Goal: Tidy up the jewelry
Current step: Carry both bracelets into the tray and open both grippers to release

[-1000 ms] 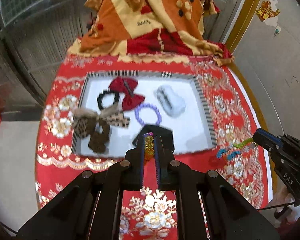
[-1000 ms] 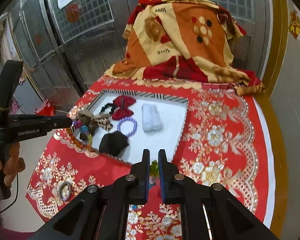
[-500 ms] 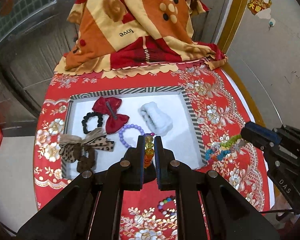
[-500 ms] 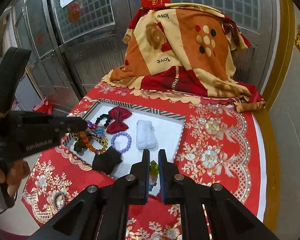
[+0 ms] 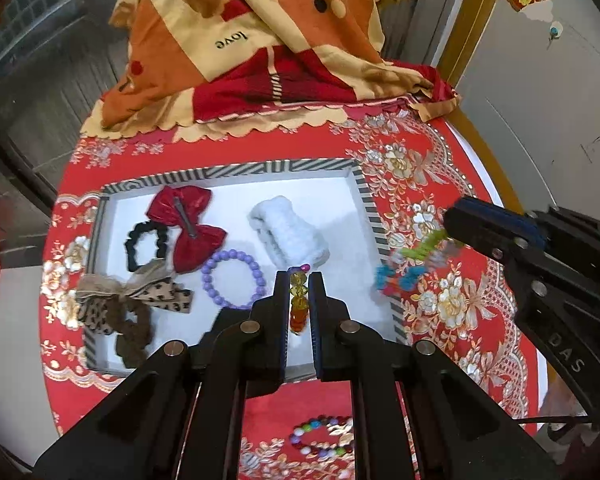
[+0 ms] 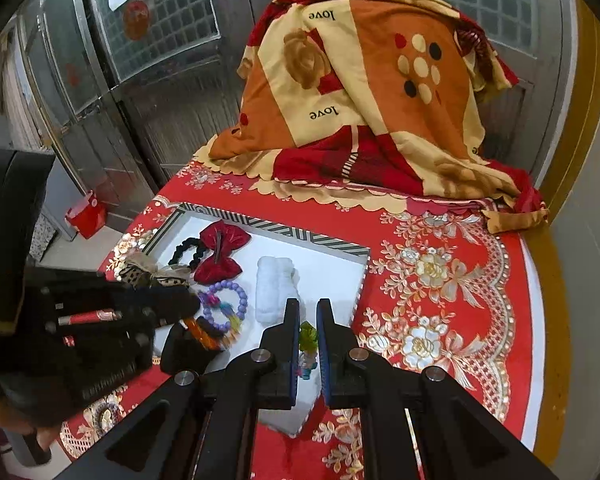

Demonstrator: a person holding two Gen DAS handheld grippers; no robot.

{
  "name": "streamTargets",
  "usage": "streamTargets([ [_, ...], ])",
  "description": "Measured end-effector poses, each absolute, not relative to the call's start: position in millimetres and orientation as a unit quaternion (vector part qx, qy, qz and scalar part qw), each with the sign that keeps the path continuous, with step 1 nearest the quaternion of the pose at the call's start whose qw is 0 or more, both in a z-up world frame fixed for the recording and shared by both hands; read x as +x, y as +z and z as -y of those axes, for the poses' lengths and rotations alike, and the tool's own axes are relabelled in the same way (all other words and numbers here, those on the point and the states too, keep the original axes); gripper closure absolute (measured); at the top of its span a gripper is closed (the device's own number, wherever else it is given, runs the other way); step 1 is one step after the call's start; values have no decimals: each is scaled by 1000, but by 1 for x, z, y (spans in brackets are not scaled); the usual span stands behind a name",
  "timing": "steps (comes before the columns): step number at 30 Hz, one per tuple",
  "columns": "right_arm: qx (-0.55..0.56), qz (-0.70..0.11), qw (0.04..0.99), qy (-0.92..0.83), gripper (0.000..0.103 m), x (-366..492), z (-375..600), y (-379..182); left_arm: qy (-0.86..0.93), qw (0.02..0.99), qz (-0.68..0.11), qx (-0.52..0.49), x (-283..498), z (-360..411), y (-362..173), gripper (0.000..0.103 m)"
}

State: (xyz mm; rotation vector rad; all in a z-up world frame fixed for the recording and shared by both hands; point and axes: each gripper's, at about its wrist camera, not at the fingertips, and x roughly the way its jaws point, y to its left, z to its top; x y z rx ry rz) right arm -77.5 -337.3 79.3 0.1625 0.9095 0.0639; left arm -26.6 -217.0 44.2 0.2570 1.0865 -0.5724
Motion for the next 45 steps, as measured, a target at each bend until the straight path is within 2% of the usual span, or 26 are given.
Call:
streamTargets([
  [9,94,-463,879,62,95,-37,336,51,-290,786,-539,82,-14,235,12,95],
  [17,77,-497,860,90,95,6,332,9,-238,774,-582,75,14,215,-35,95],
  [28,68,-520,849,69,95,57,354,-38,-218,773,-591,81,18,209,-51,95],
  [30,70,-517,850,73,95,59,353,-40,-219,773,-590,79,18,210,-49,93],
  [31,71,-515,851,76,95,59,354,-40,-219,774,-589,80,18,211,-49,89],
  [32,72,-514,852,75,95,59,354,-41,-219,775,-588,80,18,211,-48,77],
  [33,74,-514,852,72,91,58,355,-41,-220,775,-588,78,18,211,-47,70],
  [34,79,-514,851,69,82,58,357,-41,-221,775,-588,72,17,210,-47,62],
  [36,93,-508,854,70,68,54,361,-38,-222,774,-590,63,16,208,-45,62],
  [45,122,-461,877,64,67,6,361,9,-210,793,-566,83,0,202,-26,61],
])
